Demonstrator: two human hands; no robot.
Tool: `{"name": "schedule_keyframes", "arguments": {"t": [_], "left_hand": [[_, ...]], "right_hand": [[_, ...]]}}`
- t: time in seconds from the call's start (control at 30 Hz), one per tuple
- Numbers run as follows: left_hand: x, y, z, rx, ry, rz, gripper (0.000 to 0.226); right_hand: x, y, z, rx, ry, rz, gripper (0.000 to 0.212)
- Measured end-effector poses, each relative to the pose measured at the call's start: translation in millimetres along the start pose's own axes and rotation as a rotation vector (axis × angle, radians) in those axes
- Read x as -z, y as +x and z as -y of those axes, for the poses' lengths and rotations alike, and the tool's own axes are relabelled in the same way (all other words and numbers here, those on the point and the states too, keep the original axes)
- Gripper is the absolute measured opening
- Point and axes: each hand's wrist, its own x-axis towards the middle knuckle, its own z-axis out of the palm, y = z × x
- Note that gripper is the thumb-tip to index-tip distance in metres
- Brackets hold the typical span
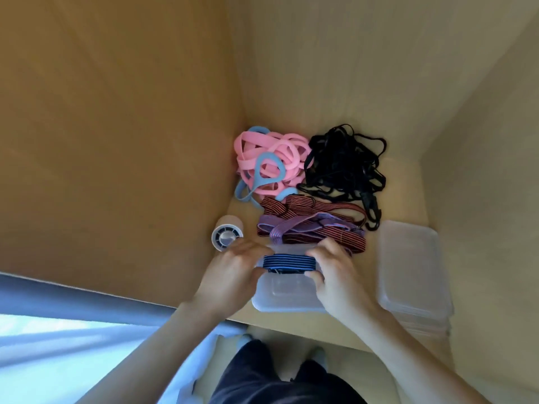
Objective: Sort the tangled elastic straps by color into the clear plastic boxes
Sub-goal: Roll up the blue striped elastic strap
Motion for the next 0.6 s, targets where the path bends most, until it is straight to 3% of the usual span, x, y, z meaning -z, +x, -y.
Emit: {"name": "schedule_keyframes", "arguments": {"t": [0.23, 0.47, 0.6], "left_hand": [[-19, 9, -2, -0.044, 0.276, 0.039, 0.04], [-31, 17, 6, 0.066, 0.164, 0.165, 0.04], [-31, 20, 9, 0.085, 0.14, 0.181, 0.038]], "right_hand": [[-11, 3, 7, -0.145, -0.145, 0.062, 0.029], [-12, 7, 17, -0.271, -0.206, 0.148, 0.03], [-14, 12, 17, -0.394, -0.007, 0.084, 0.033]]}}
